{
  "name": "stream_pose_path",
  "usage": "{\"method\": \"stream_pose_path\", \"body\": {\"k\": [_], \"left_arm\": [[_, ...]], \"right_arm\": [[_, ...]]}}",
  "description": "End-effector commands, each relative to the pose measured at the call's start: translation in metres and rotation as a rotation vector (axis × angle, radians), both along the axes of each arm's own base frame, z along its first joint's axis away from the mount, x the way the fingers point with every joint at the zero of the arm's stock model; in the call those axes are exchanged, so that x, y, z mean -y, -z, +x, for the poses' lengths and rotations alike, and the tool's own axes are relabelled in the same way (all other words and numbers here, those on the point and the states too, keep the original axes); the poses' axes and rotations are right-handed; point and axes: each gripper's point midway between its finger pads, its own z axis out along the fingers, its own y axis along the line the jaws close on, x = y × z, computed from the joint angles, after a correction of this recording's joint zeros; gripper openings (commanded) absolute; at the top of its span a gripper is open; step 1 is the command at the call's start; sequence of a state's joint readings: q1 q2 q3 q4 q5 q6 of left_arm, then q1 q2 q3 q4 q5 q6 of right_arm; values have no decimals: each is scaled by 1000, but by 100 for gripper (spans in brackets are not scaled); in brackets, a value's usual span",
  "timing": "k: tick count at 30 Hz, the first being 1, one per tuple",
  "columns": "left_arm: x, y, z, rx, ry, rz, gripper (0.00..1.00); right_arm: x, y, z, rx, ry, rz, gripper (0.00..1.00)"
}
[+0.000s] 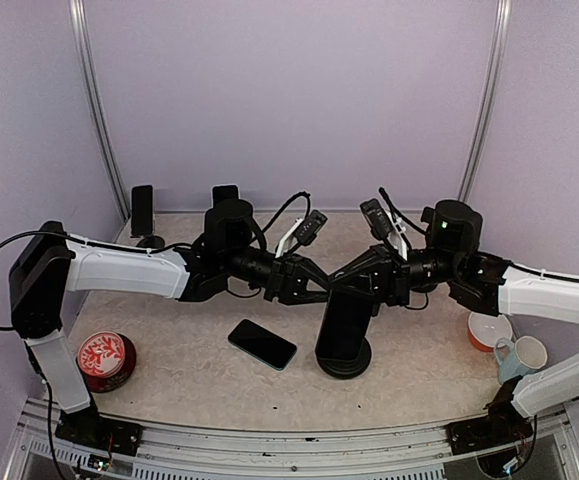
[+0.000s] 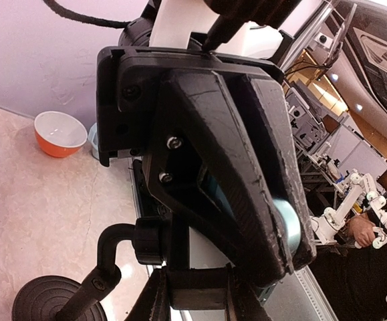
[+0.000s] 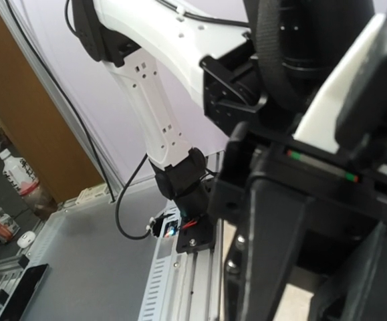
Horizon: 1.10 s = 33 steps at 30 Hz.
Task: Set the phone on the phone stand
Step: Install the phone onto the phone stand.
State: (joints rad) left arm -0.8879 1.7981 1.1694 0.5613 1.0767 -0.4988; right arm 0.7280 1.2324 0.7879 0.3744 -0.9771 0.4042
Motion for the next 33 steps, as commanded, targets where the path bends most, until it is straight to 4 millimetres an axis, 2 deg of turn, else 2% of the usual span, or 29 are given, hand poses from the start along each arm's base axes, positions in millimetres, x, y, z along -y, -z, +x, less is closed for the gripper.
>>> {"method": "stream_pose_path", "body": {"k": [1, 19, 33], "left_arm": [[-17, -46, -22, 130, 70, -121, 0], [-25, -39, -19, 138, 41, -93, 0], [-34, -41, -20, 147, 46, -94, 0]], "right_arm": [[13, 7, 12, -6, 77, -25, 0], [26, 17, 18, -29, 122, -43, 0], [33, 30, 23, -50, 124, -47, 0]]}}
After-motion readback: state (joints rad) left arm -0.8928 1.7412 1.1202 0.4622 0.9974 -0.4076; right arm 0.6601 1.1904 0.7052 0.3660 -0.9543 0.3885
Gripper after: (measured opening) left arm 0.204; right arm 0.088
